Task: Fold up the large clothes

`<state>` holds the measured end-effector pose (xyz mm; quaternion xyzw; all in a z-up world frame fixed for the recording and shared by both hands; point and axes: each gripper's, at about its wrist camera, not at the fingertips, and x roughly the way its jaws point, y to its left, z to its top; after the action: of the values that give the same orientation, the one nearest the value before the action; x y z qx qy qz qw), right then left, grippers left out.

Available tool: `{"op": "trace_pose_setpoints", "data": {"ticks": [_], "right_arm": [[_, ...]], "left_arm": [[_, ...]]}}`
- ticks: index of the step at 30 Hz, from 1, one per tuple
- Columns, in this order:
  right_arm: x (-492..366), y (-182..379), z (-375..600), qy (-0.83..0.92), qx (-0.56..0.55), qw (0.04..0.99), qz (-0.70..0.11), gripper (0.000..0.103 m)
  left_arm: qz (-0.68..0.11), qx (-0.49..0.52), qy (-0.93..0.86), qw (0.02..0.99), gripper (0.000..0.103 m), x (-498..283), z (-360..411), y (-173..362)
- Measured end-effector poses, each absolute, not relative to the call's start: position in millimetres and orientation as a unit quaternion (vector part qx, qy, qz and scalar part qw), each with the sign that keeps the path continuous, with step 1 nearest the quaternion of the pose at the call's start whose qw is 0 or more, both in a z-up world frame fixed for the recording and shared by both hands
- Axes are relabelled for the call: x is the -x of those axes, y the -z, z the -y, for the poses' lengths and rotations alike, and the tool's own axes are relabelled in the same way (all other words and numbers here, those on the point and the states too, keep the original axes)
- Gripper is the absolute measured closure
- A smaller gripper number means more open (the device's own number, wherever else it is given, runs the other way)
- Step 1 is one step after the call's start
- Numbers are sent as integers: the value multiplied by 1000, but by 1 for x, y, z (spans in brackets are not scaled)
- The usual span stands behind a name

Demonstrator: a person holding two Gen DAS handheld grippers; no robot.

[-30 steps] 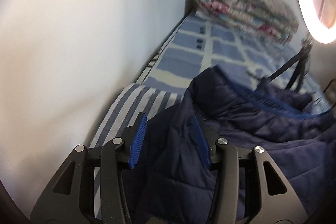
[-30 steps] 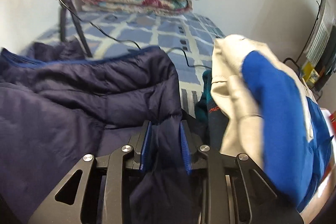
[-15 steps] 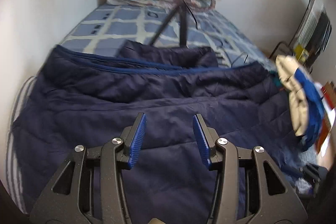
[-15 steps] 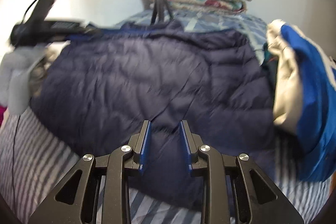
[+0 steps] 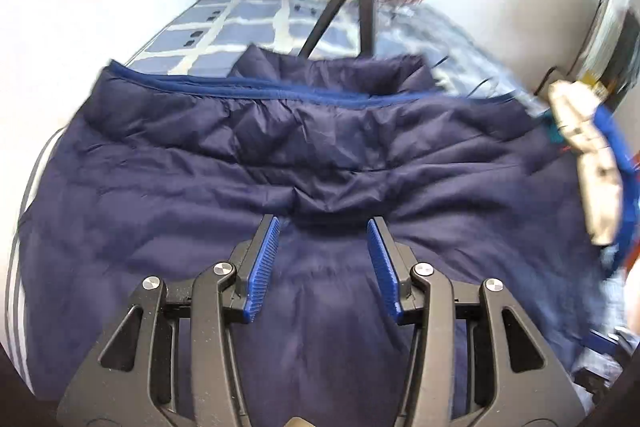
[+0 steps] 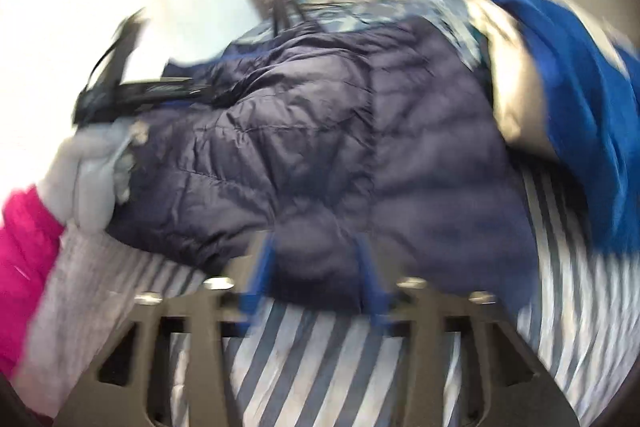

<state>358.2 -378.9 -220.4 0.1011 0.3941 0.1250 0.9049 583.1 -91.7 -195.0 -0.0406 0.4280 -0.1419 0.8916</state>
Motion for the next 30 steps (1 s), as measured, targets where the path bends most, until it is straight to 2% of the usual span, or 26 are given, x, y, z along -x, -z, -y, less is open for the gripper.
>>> {"op": "trace_pose_setpoints", "data": {"ticks": [4,9,13,15,20,21,25,30], "right_arm": [[-337,227,402,-115,-187,893,-393,42],[-346,248,407,-79,-246,874,-411,41],[-355,258,412,-47,-305,861,-405,41],[-362,257,411,-29,-304,865,-398,41],[-377,254,400,13,-275,877,-393,39],[-376,251,400,16,-272,878,-394,43],[-381,241,398,8,-246,885,-395,84],[-376,217,391,7,-214,903,-372,93]], "left_arm": [[-414,30,164,895,56,-531,78,183],[-435,25,192,879,56,-488,89,209],[-452,12,183,873,56,-483,101,235],[-446,-23,184,876,56,-482,105,244],[-432,41,193,880,56,-458,76,223],[-421,48,195,884,56,-444,66,214],[-399,54,196,894,56,-399,35,197],[-411,78,196,887,56,-349,-5,196]]}}
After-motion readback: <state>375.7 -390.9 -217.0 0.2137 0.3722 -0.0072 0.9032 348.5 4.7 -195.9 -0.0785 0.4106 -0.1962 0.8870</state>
